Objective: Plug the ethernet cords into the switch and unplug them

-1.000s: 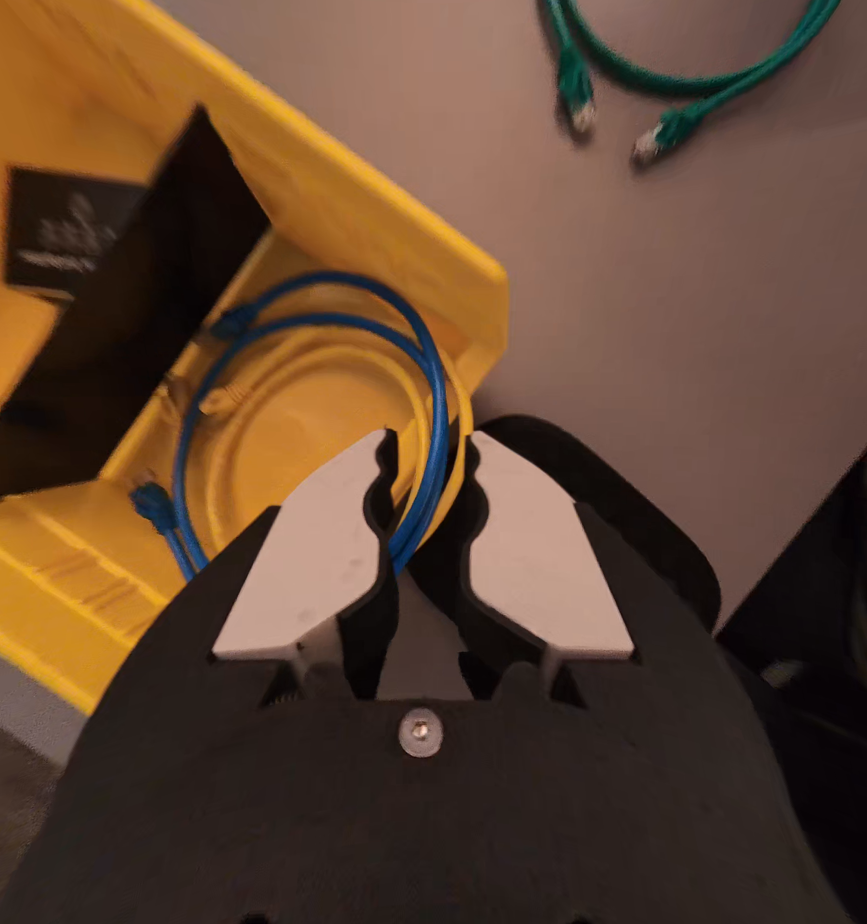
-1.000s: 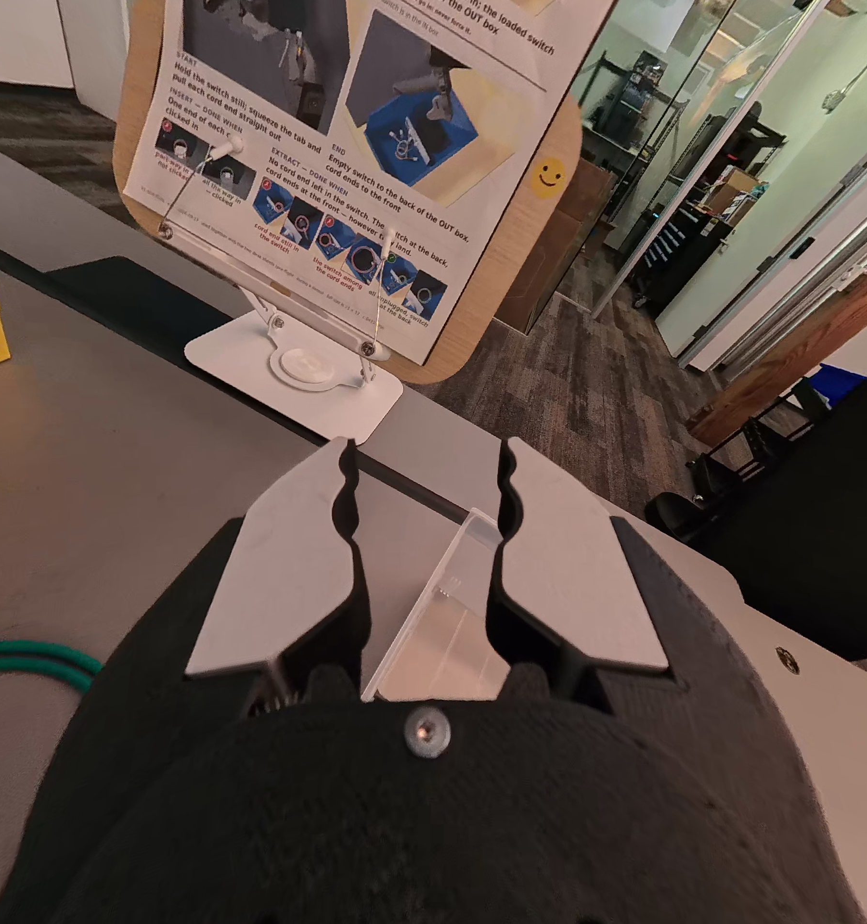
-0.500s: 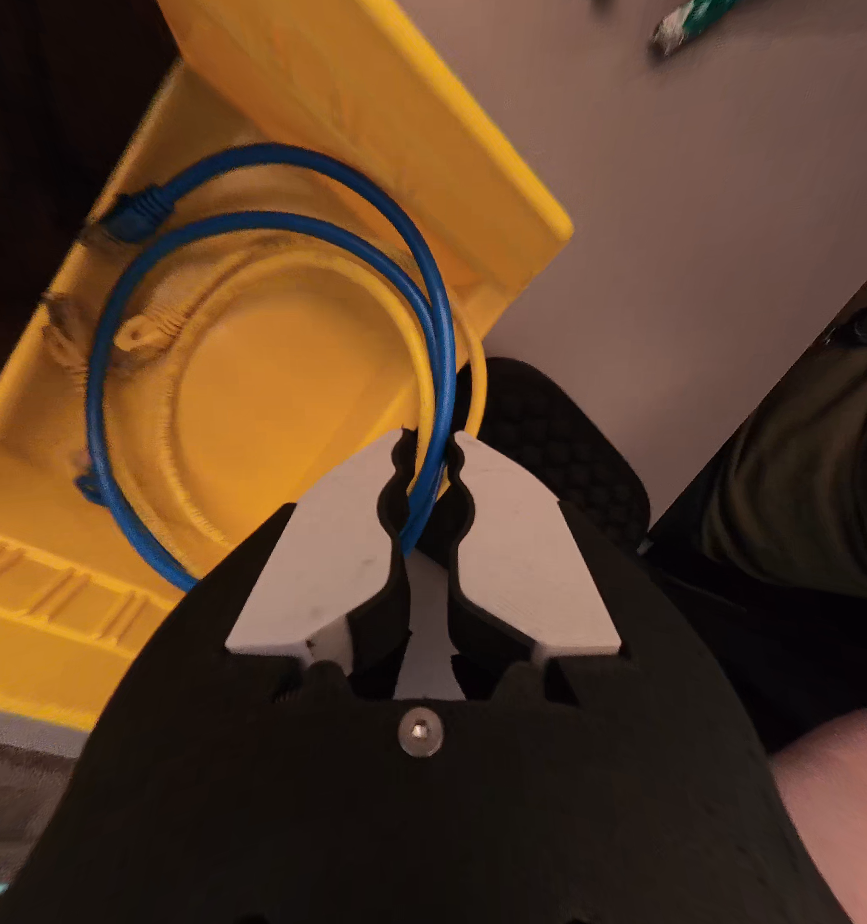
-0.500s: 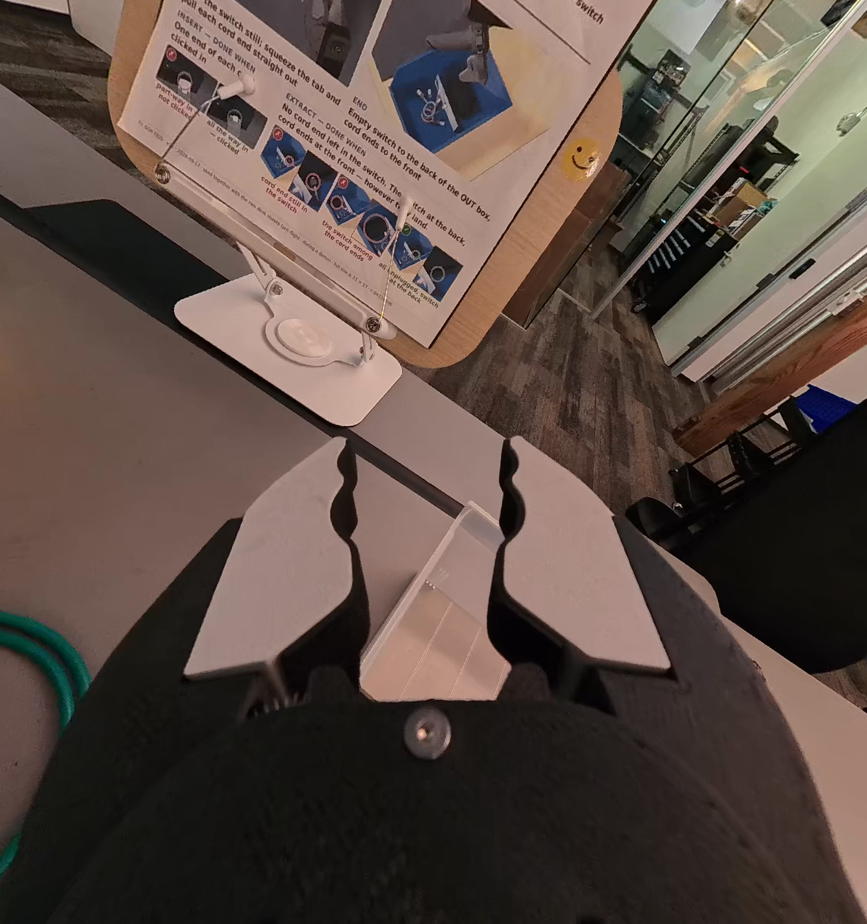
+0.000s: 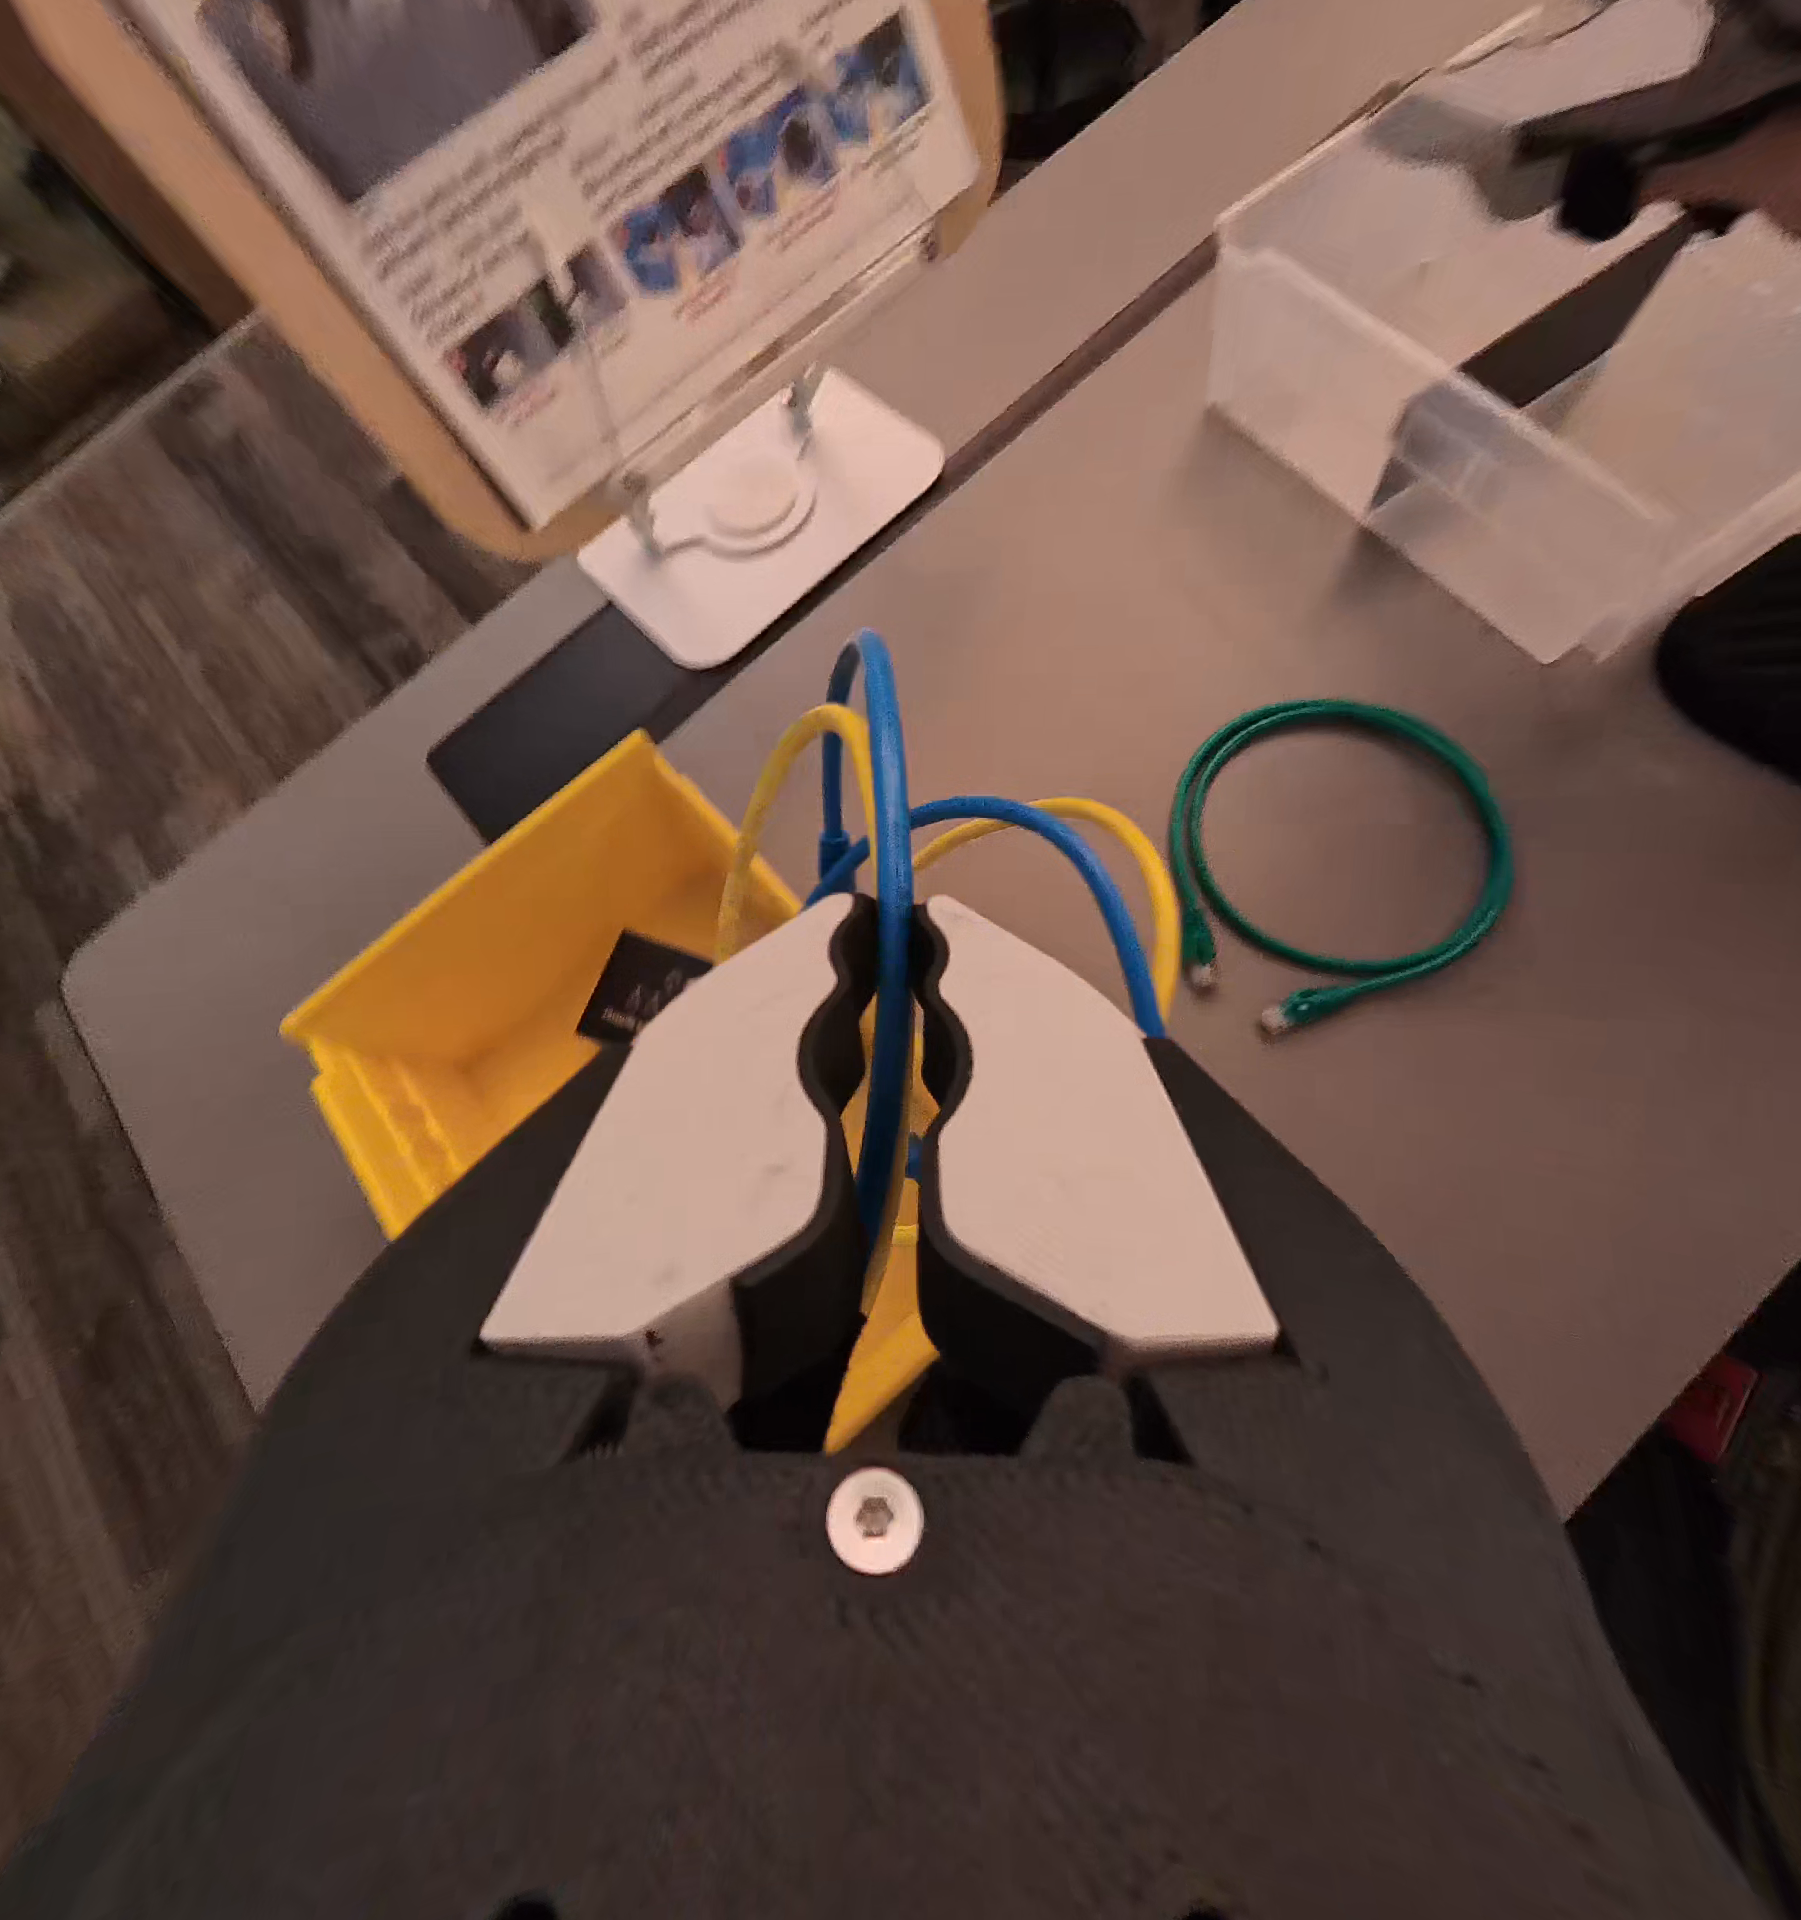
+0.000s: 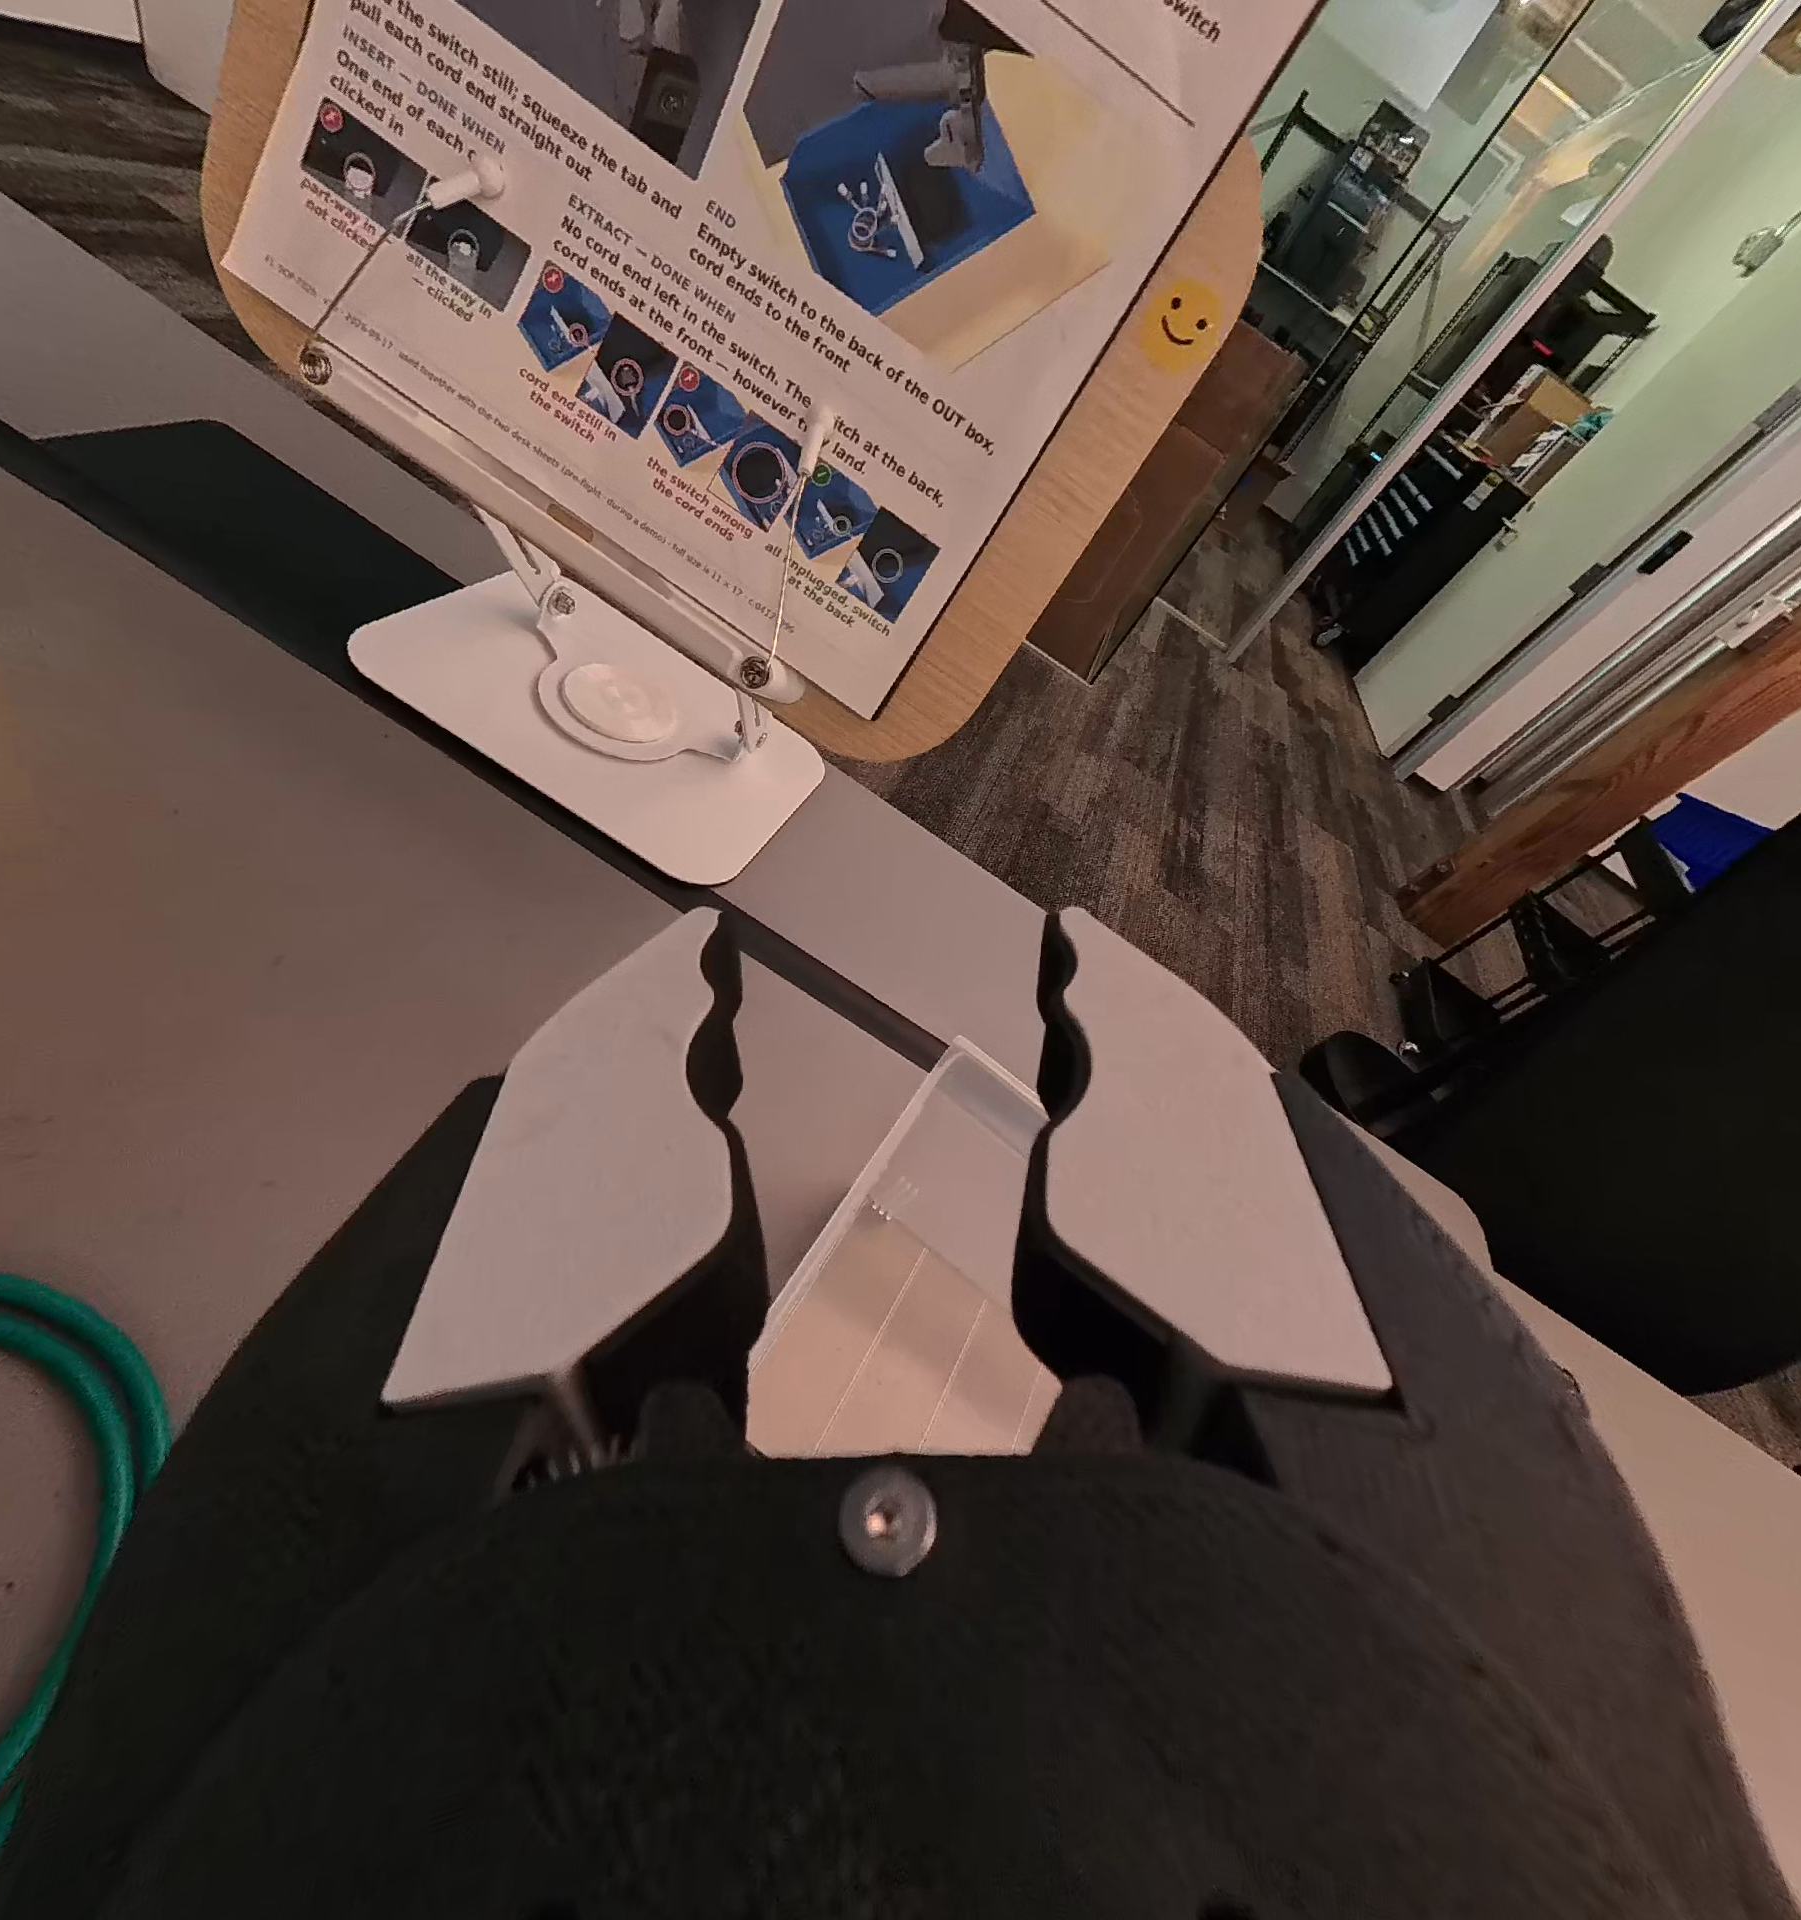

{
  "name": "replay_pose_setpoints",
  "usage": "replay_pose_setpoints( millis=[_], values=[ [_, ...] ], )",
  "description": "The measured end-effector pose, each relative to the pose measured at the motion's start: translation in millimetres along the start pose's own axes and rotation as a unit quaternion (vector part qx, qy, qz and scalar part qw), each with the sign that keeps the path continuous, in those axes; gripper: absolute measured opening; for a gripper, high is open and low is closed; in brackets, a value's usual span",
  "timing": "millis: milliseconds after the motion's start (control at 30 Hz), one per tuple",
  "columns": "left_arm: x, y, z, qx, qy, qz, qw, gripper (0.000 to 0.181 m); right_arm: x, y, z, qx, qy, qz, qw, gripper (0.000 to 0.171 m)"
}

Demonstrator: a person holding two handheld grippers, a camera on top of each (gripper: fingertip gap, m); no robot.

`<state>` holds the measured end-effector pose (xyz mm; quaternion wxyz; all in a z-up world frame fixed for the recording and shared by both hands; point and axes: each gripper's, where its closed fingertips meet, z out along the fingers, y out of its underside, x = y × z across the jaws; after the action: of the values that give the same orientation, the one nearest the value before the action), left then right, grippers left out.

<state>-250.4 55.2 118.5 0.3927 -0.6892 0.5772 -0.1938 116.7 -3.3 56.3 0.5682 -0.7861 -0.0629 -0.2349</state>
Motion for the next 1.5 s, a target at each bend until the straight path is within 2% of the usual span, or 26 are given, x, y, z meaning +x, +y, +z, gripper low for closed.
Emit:
replay_pose_setpoints(
  millis=[200, 267, 367, 400, 533, 633, 733, 800, 900, 967, 1133, 1233, 1367, 1433, 1500],
  values=[
    [43.8, -38.8, 31.9, -0.008, -0.033, 0.107, 0.994, 0.005, -12.3, -7.2, -2.0, 0.016, -0.026, -0.016, 0.999, 0.057],
    [56.0, -46.5, 42.6, -0.015, -0.019, 0.121, 0.992, 0.005, -33.9, -15.9, -7.2, 0.042, -0.09, -0.023, 0.995, 0.057],
    [67.2, -62.1, 52.3, -0.011, -0.009, 0.137, 0.991, 0.005, -87.6, -29.1, -31.5, 0.096, -0.237, -0.078, 0.964, 0.058],
    [68.0, -69.1, 53.4, -0.008, -0.015, 0.145, 0.989, 0.005, -95.9, -32.9, -36.8, 0.107, -0.251, -0.09, 0.958, 0.058],
    [61.6, -104.4, 51.0, 0.007, -0.044, 0.174, 0.984, 0.005, -98.9, -39.7, -39.1, 0.112, -0.243, -0.089, 0.959, 0.058],
    [46.8, -134.3, 44.1, 0.012, -0.077, 0.191, 0.978, 0.005, -83.5, -37.5, -36.4, 0.107, -0.224, -0.073, 0.966, 0.058],
    [44.0, -157.7, 40.4, 0.016, -0.071, 0.195, 0.978, 0.005, -65.2, -36.9, -38.1, 0.111, -0.208, -0.058, 0.97, 0.058],
    [50.2, -158.6, 45.9, 0.003, -0.06, 0.209, 0.976, 0.006, -53.5, -37.1, -41.7, 0.114, -0.197, -0.054, 0.972, 0.058],
    [63.0, -141.7, 62.5, -0.009, -0.069, 0.238, 0.969, 0.005, -38.2, -39.2, -50.0, 0.123, -0.184, -0.047, 0.974, 0.058],
    [84.0, -120.2, 79.2, -0.013, -0.043, 0.235, 0.971, 0.006, -29.5, -41.6, -55.6, 0.131, -0.177, -0.042, 0.975, 0.058],
    [144.8, -40.7, 133.0, -0.042, -0.015, 0.233, 0.972, 0.005, -20.4, -44.1, -64.1, 0.137, -0.168, -0.043, 0.975, 0.058],
    [188.4, 11.6, 161.0, -0.07, 0.028, 0.209, 0.975, 0.007, -21.2, -44.7, -66.2, 0.137, -0.169, -0.047, 0.975, 0.058],
    [229.6, 39.6, 173.2, -0.037, 0.086, 0.175, 0.98, 0.009, -24.9, -43.0, -66.5, 0.131, -0.172, -0.055, 0.975, 0.058],
    [232.1, 48.1, 171.4, -0.038, 0.1, 0.158, 0.982, 0.041, -28.1, -40.7, -66.1, 0.124, -0.177, -0.062, 0.974, 0.058],
    [227.7, 53.4, 164.7, -0.035, 0.121, 0.125, 0.984, 0.063, -32.4, -38.0, -65.6, 0.117, -0.186, -0.067, 0.973, 0.058]
  ],
)
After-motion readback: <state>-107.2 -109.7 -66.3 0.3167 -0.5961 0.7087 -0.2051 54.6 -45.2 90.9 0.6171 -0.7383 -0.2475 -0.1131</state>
